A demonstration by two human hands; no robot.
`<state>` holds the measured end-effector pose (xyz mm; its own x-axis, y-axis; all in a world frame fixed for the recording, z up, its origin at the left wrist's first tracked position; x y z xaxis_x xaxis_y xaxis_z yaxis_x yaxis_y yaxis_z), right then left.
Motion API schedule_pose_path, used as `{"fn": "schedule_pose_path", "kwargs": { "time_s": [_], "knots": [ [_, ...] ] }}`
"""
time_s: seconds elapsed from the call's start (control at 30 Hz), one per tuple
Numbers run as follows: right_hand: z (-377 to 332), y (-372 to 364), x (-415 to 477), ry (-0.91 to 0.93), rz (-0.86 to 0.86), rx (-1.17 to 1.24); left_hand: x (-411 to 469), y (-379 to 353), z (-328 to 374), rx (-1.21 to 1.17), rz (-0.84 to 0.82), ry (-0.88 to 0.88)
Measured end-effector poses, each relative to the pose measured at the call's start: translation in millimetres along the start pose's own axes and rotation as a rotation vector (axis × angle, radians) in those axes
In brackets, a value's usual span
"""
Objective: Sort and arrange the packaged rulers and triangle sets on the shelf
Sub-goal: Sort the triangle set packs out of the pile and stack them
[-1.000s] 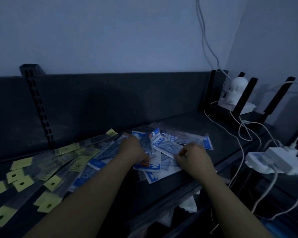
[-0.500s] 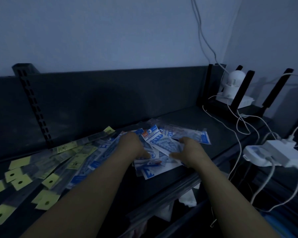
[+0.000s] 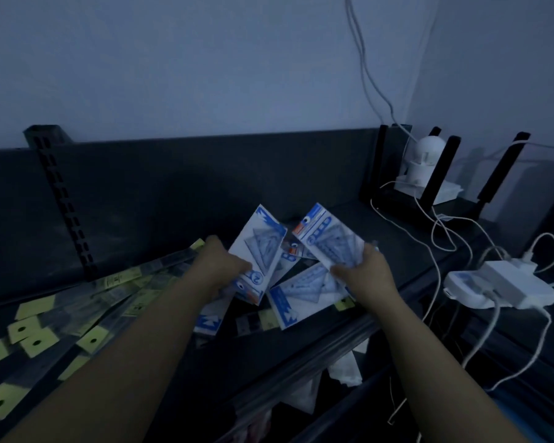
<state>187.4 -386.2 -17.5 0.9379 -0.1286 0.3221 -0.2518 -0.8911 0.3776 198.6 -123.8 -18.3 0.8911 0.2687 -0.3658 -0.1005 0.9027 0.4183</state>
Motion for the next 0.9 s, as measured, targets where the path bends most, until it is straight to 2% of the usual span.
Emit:
{"fn": "schedule_pose_path", "kwargs": {
  "time_s": [0.1, 0.23, 0.43, 0.57, 0.73, 0.9],
  "knots": [
    [-13, 7, 0, 0.071, 0.097, 0.109, -3, 18, 6, -0.016, -0.032, -0.018],
    [-22, 1, 0, 0.106, 0.166, 0.180, 4, 54, -3, -0.042, 0.069, 0.004],
    [-16, -45, -2, 0.036, 0.005, 0.133, 9, 49, -38, 0.288, 0.105, 0.104],
    [-11, -57, -7, -0.041, -0.092, 0.052, 6, 41, -44, 0.365, 0.127, 0.075],
    [-19, -56, -14, -0.062, -0.171, 0.095, 2, 39, -49, 0.196, 0.097, 0.089],
    [-16, -44, -16, -0.078, -0.084, 0.204, 1, 45, -49, -0.048, 0.071, 0.105]
  ]
}}
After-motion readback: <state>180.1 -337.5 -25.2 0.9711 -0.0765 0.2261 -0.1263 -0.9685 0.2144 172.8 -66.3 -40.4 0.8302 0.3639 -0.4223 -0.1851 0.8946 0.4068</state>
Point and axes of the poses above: each hand's wrist, its own x-axis towards the middle knuckle, its own y-axis out of the back of the hand, z = x × y, the point moved 7 cm from there along x, towards the middle knuckle, and after that the axes turned 14 degrees about y, right-handed, at the moved point
